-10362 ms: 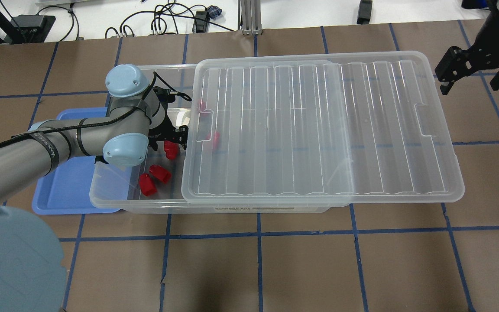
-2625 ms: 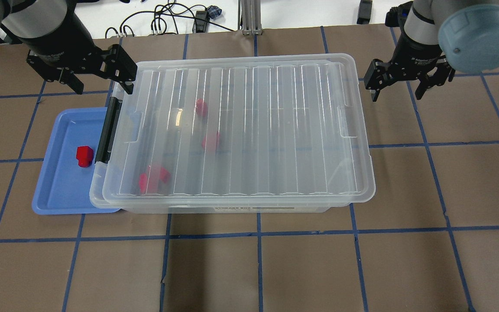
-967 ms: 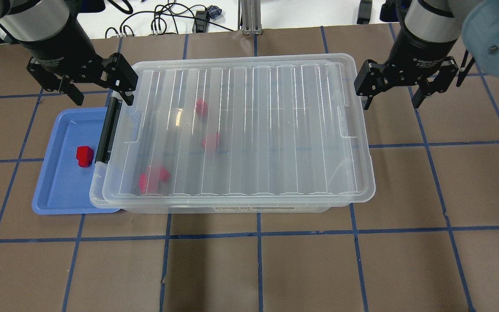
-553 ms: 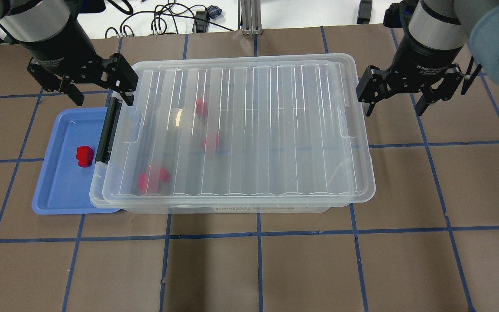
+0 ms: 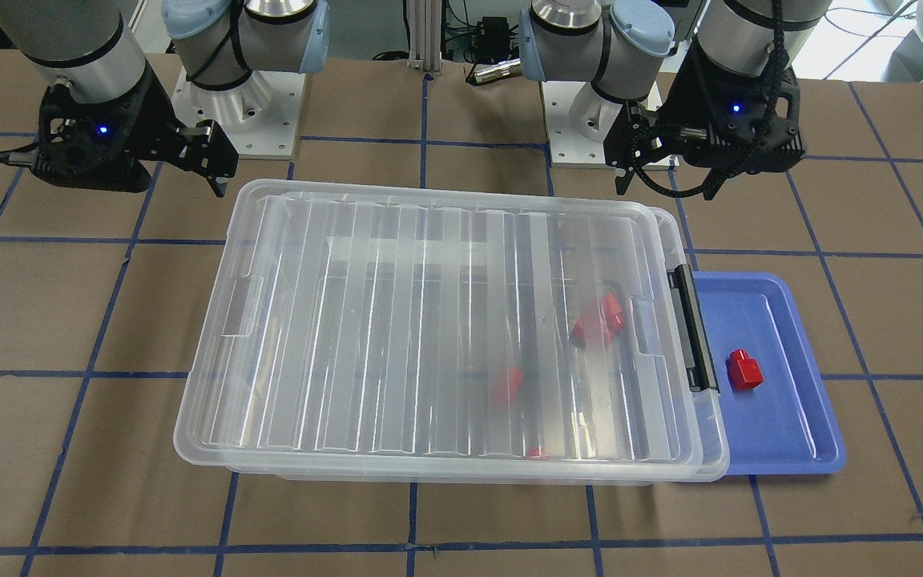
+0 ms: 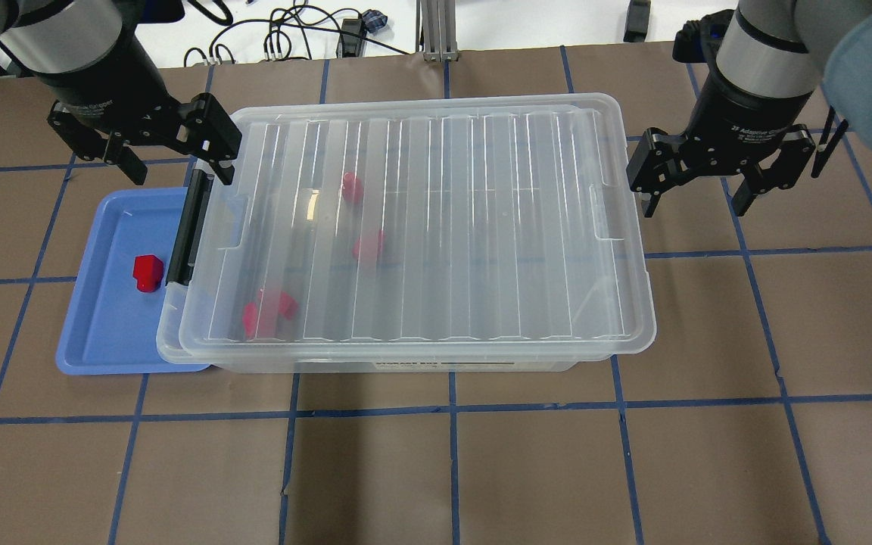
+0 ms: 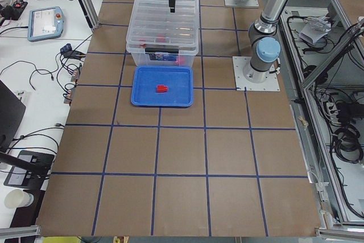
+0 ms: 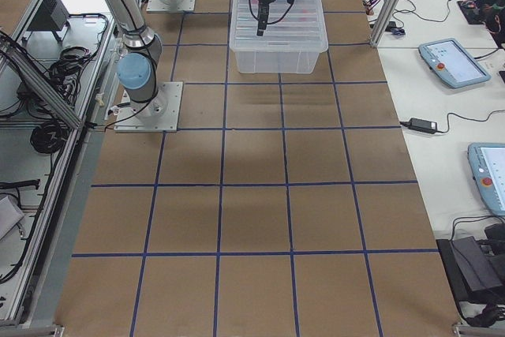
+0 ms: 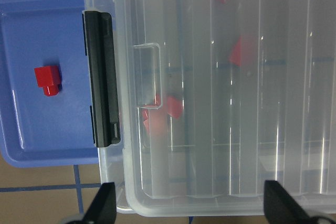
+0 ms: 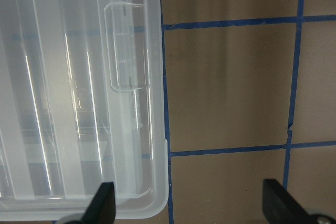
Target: Place red block in blue tray from box
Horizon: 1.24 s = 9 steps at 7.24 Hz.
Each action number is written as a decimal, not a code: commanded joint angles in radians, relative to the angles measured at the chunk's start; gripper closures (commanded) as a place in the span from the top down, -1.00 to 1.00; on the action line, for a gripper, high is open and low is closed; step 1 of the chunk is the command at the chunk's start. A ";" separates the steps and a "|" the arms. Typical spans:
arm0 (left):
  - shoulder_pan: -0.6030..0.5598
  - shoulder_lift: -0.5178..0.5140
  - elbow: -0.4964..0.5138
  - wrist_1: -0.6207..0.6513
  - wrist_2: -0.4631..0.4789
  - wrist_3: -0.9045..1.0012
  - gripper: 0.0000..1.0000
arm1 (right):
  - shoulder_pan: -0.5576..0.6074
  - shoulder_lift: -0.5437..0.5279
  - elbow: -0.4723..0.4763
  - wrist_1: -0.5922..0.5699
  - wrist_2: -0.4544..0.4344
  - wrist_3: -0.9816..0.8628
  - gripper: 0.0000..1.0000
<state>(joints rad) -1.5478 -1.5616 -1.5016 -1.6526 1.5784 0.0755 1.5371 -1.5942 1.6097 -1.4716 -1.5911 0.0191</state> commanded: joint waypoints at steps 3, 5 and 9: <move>0.000 0.000 0.001 -0.001 0.000 0.000 1.00 | 0.000 -0.027 -0.005 -0.007 0.005 0.001 1.00; 0.000 0.000 0.001 0.000 0.000 0.000 1.00 | 0.000 -0.027 -0.001 -0.015 0.005 0.002 1.00; 0.000 0.000 0.000 0.000 0.002 -0.002 1.00 | 0.000 -0.027 -0.001 -0.015 0.014 0.002 1.00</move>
<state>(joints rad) -1.5478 -1.5626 -1.4993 -1.6521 1.5785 0.0748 1.5371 -1.6213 1.6091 -1.4861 -1.5785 0.0204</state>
